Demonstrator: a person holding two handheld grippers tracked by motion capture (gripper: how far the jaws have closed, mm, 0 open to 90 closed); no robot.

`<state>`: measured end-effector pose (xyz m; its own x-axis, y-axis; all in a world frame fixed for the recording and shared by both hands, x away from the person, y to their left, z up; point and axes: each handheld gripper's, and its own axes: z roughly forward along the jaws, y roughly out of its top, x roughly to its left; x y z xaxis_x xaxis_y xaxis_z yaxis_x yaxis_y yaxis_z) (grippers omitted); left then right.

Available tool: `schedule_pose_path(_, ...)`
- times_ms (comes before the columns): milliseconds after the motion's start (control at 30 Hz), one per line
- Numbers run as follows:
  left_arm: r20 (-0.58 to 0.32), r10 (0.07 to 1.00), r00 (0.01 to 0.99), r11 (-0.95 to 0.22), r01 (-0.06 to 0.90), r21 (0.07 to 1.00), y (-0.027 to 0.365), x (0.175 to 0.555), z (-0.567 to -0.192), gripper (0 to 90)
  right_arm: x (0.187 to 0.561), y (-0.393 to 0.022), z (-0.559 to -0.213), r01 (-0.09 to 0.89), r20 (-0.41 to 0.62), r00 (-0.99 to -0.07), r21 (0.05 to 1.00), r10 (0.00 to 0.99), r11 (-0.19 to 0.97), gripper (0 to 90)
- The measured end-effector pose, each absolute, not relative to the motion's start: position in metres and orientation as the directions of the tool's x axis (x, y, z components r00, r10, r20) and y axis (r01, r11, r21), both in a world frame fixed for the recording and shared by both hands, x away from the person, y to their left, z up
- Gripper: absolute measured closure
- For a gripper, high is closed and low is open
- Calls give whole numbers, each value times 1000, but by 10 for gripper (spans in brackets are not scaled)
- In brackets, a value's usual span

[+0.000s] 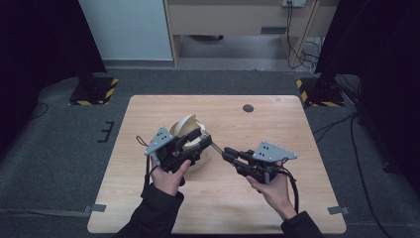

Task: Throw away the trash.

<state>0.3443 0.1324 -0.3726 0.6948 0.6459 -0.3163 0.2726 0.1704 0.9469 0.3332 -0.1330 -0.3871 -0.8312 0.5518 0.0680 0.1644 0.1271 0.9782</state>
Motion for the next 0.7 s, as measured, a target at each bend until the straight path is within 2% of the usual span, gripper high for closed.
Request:
schedule_pose_path(367, -312, 626, 715, 179, 258, 949, 129, 342, -371, 469, 333, -132, -388, 163, 67, -832, 978, 550, 128, 801)
schedule_pose_path(700, -310, 631, 711, 159, 272, 949, 123, 343, -372, 532, 332, -132, -387, 162, 70, -834, 979, 547, 122, 801)
